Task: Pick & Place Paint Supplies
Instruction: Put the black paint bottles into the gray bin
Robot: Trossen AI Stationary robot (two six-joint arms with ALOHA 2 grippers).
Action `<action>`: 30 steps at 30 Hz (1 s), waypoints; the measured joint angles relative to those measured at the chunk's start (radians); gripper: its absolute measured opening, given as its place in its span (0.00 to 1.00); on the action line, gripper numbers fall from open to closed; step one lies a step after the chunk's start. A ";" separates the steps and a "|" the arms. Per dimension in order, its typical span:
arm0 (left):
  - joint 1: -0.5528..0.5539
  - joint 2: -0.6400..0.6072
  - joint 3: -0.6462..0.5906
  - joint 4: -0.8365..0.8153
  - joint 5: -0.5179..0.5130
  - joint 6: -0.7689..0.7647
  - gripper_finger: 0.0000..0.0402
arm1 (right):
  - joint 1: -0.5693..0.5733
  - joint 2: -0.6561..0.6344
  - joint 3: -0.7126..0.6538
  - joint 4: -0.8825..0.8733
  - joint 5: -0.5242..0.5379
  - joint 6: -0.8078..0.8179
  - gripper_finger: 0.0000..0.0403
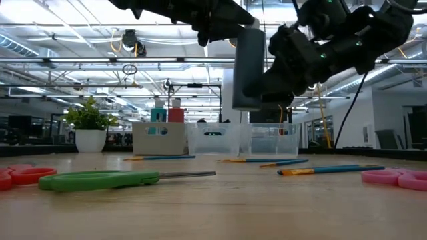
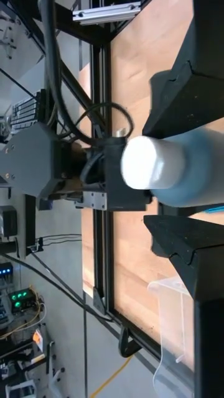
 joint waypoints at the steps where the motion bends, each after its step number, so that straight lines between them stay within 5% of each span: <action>1: 0.000 0.000 0.000 0.000 0.000 0.000 0.54 | 0.000 0.009 0.006 0.003 0.000 0.000 0.43; 22: 0.000 0.000 0.000 -0.052 0.001 -0.022 0.54 | -0.002 0.040 0.034 -0.020 0.000 -0.019 0.44; 30: 0.000 0.000 0.001 -0.067 0.112 -0.067 0.54 | -0.001 0.039 0.034 -0.034 -0.002 -0.038 0.44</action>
